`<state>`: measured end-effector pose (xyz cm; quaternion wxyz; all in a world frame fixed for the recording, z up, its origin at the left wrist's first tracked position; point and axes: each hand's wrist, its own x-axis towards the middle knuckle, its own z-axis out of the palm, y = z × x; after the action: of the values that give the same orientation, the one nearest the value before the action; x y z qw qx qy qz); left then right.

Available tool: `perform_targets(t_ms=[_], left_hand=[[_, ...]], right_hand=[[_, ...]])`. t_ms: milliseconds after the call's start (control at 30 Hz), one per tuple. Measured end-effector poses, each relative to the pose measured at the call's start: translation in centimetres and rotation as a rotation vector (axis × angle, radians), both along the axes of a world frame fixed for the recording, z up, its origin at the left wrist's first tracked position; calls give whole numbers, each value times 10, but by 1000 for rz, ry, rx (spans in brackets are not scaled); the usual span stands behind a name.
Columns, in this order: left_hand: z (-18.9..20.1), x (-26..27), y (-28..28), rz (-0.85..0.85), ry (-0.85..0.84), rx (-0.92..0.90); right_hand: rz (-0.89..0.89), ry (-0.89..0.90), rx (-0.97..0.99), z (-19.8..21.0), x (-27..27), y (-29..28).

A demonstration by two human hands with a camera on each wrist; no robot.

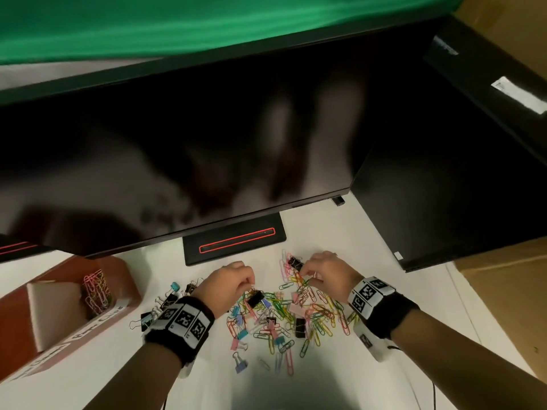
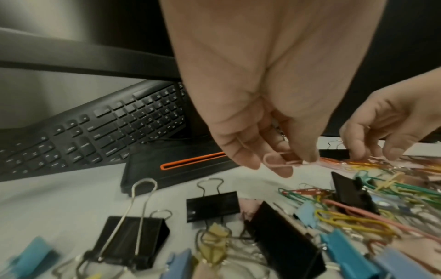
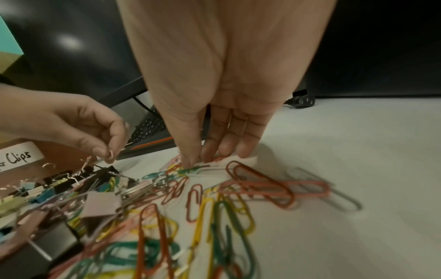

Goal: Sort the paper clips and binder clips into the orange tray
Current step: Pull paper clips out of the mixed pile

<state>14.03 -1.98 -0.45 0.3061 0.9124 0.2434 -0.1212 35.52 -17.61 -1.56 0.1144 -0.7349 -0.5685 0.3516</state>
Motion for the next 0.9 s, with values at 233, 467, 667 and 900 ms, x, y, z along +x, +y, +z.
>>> perform_targets(t_ms=[233,467,667,900], left_hand=[[-7,0,5,-110,173,8],[-12,4,1,-40,159,22],[-17,1,-1,0,111,35],[-17,0,-3,19,94,37]], right_hand=[[143,-1,-61,5,-9,8],[164,-51,-90,3,-8,21],[112,-61,-11,-2,-8,15],[117,-81,27,-5,-9,10]])
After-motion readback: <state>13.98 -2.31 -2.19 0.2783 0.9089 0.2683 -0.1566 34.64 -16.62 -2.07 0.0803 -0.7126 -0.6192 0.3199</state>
